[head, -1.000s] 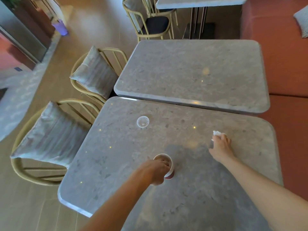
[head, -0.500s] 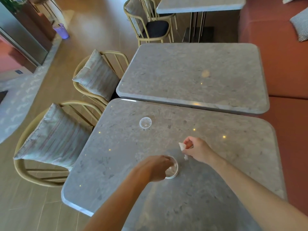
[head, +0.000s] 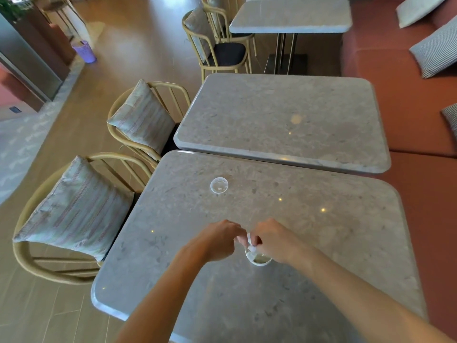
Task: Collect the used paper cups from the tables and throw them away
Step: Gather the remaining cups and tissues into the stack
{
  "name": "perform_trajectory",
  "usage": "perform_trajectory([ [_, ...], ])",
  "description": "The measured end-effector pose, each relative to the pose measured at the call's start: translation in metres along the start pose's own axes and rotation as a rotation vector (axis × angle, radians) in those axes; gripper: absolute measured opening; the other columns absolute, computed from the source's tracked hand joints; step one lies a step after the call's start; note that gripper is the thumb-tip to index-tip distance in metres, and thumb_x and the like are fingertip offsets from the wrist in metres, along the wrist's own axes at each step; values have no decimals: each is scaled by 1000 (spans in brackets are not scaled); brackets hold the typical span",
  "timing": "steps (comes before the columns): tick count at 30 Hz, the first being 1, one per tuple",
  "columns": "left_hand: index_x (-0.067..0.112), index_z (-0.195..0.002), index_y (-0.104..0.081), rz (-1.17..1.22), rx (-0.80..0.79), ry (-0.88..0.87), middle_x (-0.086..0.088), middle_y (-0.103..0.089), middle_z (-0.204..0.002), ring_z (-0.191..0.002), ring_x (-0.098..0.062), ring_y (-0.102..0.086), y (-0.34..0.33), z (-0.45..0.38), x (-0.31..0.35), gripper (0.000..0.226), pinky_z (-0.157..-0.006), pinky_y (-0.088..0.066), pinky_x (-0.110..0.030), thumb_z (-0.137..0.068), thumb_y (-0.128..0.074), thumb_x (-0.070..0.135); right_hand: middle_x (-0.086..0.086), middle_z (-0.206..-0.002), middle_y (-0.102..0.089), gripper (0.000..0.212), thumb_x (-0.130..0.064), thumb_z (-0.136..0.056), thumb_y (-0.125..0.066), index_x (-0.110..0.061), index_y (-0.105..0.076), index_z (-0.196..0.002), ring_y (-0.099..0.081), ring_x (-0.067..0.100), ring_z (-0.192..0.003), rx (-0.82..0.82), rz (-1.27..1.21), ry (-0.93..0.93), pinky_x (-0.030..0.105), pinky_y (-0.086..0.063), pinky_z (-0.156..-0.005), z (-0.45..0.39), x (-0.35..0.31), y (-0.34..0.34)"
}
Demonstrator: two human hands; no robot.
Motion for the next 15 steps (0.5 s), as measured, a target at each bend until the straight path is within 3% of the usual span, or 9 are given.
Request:
perform_trajectory([
  [2,28,-109,-72,28,21,0,5,-70,-122,-111,-13,-64,0,0,-12,69,-90,-53,-30,-73,-34,-16,10,-113,-68,25,-18,-98,-51,-8,-71,-108,-64,27,-101,-59,160,-35,29,-48,-79,0,-10,-8],
  [5,25,-106,-73,51,42,5,4,-71,-119,-111,-14,-65,-2,-6,-27,64,-90,-52,-29,-75,-34,-15,13,-86,-58,19,-10,-94,-46,-9,-59,-81,-50,26,-78,-138,197,-114,28,-37,-56,-3,-9,-19],
  [7,23,-104,-74,81,52,15,3,-72,-117,-112,-15,-64,-4,-11,-39,60,-94,-52,-32,-77,-34,-13,7,-73,-46,25,-5,-94,-44,-11,-46,-70,-45,23,-79,-213,199,-163,27,-32,-52,-8,-8,-27],
  [11,17,-97,-76,158,131,75,-1,-73,-111,-108,-21,-67,-7,-27,-73,45,-95,-54,-39,-82,-41,-8,19,-107,-64,21,-3,-97,-44,1,-65,-97,-61,33,-100,-348,206,-245,34,-45,-78,-20,-6,-41],
  [13,18,-96,-74,184,189,117,-2,-71,-110,-105,-24,-67,-9,-37,-91,32,-91,-55,-41,-86,-50,-1,17,-87,-59,26,0,-96,-43,-3,-54,-74,-56,28,-89,-367,210,-281,33,-38,-66,-21,-5,-44],
  [15,18,-99,-71,166,209,139,-2,-66,-114,-107,-25,-65,-13,-48,-104,21,-90,-55,-41,-88,-57,8,5,-67,-40,36,1,-95,-41,-11,-35,-62,-45,22,-83,-336,192,-298,30,-30,-62,-22,-5,-45],
])
Point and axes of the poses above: each hand's wrist, its own z-axis away from the middle knuckle, its own y-axis out of the back of the hand, x = y × z, the point moved 5 cm from there along -z, towards the middle knuckle
